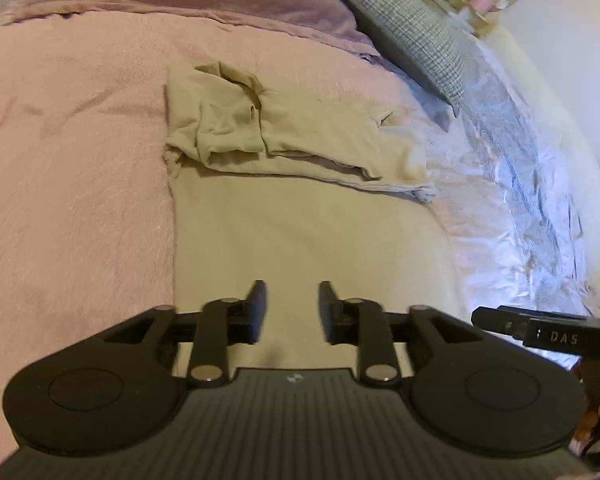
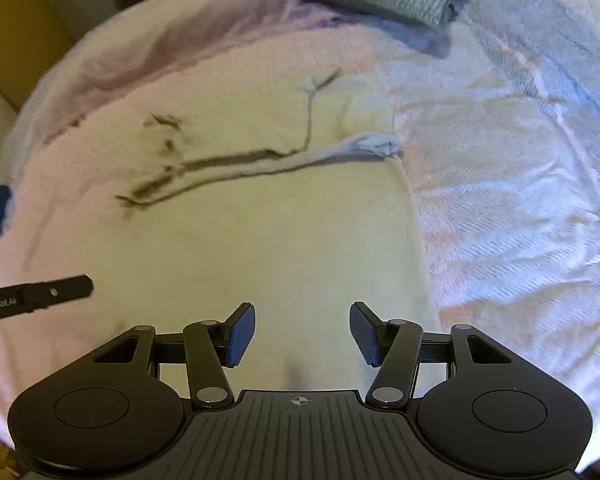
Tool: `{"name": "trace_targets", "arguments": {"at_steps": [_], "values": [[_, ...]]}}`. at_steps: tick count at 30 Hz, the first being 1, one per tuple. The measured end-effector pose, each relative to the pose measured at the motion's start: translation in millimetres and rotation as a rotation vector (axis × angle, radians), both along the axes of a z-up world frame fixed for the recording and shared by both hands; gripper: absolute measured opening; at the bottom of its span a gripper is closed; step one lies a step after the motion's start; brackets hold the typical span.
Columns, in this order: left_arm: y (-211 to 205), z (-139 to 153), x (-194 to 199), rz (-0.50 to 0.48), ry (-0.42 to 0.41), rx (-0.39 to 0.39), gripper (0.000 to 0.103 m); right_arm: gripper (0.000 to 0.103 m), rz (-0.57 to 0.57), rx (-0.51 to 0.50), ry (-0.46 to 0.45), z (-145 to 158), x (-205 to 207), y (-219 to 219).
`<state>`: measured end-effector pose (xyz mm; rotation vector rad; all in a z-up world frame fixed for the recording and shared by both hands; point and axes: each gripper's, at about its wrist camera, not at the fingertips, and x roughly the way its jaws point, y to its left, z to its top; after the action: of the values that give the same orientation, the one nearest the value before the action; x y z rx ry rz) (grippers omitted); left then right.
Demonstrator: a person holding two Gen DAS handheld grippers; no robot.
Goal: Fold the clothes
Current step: 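Lay the hem over the collar with both grippers and release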
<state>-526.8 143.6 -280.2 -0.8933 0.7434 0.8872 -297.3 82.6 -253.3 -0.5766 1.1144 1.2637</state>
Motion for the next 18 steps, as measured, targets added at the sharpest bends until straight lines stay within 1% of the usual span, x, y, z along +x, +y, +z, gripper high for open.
{"name": "trace_targets", "arguments": {"at_steps": [2,4,7,10,12,15,18], "values": [[-15,25,3,0.013,0.041,0.038,0.03,0.056,0.005,0.008,0.005,17,-2,-5],[-29,46,9,0.029,0.109,0.08,0.032,0.056,0.007,0.019,0.009,29,-4,-11],[-58,70,18,0.095,0.202,0.12,0.034,0.056,0.018,0.037,0.002,46,-3,-34],[-98,93,27,0.155,0.267,0.137,0.036,0.056,0.055,0.079,0.004,64,1,-75],[-129,105,34,0.181,0.3,0.158,0.038,0.056,0.083,0.085,-0.005,73,6,-106],[-179,120,42,0.19,0.346,0.191,0.042,0.056,0.093,0.102,-0.029,84,13,-153],[-222,129,46,0.193,0.36,0.194,0.042,0.056,0.092,0.107,-0.036,93,22,-191]]}}
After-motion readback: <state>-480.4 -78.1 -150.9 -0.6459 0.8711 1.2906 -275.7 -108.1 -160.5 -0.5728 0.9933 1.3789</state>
